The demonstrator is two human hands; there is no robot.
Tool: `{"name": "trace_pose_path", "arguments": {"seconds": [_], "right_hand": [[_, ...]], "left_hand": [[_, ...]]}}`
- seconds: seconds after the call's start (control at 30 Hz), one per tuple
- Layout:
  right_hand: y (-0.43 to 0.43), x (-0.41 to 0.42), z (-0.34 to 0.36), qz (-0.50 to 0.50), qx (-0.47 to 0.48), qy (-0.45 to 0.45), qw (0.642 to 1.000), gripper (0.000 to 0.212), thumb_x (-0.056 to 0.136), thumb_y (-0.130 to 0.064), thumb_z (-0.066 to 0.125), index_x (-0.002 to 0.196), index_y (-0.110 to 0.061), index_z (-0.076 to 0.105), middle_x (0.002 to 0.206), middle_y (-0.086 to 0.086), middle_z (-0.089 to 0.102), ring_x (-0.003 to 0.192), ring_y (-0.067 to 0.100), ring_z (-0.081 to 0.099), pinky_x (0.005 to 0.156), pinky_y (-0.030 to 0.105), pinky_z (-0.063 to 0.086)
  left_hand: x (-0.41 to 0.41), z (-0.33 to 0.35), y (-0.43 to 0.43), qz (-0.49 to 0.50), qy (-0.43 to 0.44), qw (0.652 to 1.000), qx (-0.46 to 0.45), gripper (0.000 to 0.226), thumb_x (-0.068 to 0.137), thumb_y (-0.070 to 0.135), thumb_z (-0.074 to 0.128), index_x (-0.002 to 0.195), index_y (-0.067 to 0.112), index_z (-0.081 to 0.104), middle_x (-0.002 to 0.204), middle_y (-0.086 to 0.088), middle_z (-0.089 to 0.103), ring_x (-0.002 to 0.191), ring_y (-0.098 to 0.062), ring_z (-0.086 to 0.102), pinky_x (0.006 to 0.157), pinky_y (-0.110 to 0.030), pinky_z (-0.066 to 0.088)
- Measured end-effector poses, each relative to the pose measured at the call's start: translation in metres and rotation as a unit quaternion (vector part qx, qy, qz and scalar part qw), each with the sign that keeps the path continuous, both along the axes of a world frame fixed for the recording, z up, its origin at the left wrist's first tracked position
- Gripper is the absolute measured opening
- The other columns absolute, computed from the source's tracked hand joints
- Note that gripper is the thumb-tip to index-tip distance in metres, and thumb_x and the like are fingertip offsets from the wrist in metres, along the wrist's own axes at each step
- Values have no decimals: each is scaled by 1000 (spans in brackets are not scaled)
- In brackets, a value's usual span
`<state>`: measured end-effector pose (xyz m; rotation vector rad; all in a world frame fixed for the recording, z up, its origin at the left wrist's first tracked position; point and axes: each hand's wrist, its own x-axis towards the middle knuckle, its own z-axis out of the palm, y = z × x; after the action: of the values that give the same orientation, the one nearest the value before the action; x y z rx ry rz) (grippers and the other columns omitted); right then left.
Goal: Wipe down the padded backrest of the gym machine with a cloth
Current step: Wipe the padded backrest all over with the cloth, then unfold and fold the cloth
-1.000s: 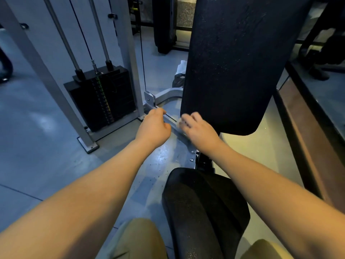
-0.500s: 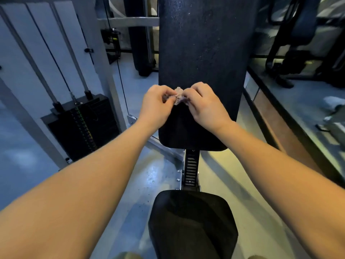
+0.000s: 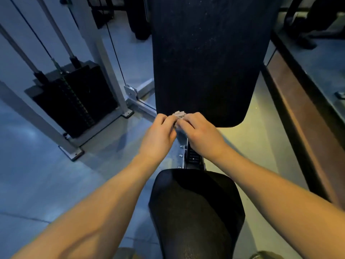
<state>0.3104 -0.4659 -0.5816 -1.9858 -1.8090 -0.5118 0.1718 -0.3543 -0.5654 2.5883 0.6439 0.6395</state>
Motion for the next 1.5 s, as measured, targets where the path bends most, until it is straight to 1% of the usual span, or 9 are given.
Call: {"name": "trace_pose_path", "arguments": {"seconds": [0.2,0.43,0.6,0.8,0.9,1.07,1.27,1.4,1.5], "right_hand": [[-33,-28,7,-9,-191,121,974,38,91,-8,67,128,-16,60,114,6,57,103,23,54,76,39,55],[-52,-37,79,-180,-110,352,912,19,98,-20,64,114,-10,67,103,5,60,92,21,58,75,26,41],[-77,-38,156,-210,-108,436,869,9,100,-20,62,109,-19,63,100,-5,55,84,10,52,67,23,35],[-107,-52,265,-234,-86,551,796,32,98,-21,66,129,-22,61,116,-7,64,95,5,59,79,20,46],[-123,-65,323,-243,-112,589,762,42,97,-23,67,138,-18,60,121,-5,63,109,13,61,92,29,50],[-139,-77,418,-200,-169,594,760,12,93,-19,69,87,-29,64,83,-6,64,82,15,59,67,27,43],[-125,-83,517,-147,-102,679,712,6,99,-25,66,100,-21,71,91,0,70,84,16,62,71,27,48],[-102,-101,565,-117,-79,671,728,20,102,-31,60,93,-20,74,87,-3,70,81,7,65,75,24,48],[-76,-109,586,-121,-44,668,733,20,101,-37,59,95,-25,74,94,2,73,92,18,70,82,37,55]], "left_hand": [[-14,6,-13,-21,214,973,-90,23,94,21,56,117,17,62,108,-7,52,85,-33,61,77,-47,53],[-6,85,-41,42,170,933,-313,29,101,26,45,122,25,64,115,-4,49,102,-24,58,100,-34,49],[-5,166,-70,13,139,919,-368,18,93,38,67,105,25,66,100,7,60,86,-7,63,73,-28,57],[-24,262,-87,93,72,887,-447,18,105,29,48,111,24,65,99,3,67,93,-19,66,85,-44,59],[-36,318,-98,119,37,875,-468,22,108,28,43,115,21,63,101,1,64,94,-16,61,74,-23,51],[-50,432,-105,181,-33,852,-490,22,105,28,48,99,17,66,89,3,61,83,-10,55,75,-22,46],[-79,548,-78,143,-167,831,-510,31,106,32,45,104,3,56,93,-16,66,89,-25,69,82,-38,62],[-100,591,-45,161,-104,826,-530,62,91,70,38,92,14,63,90,-12,71,91,-30,69,87,-42,56],[-114,614,-24,125,-28,855,-502,51,99,55,51,116,7,55,96,-9,66,79,-16,64,64,-27,53]]}}
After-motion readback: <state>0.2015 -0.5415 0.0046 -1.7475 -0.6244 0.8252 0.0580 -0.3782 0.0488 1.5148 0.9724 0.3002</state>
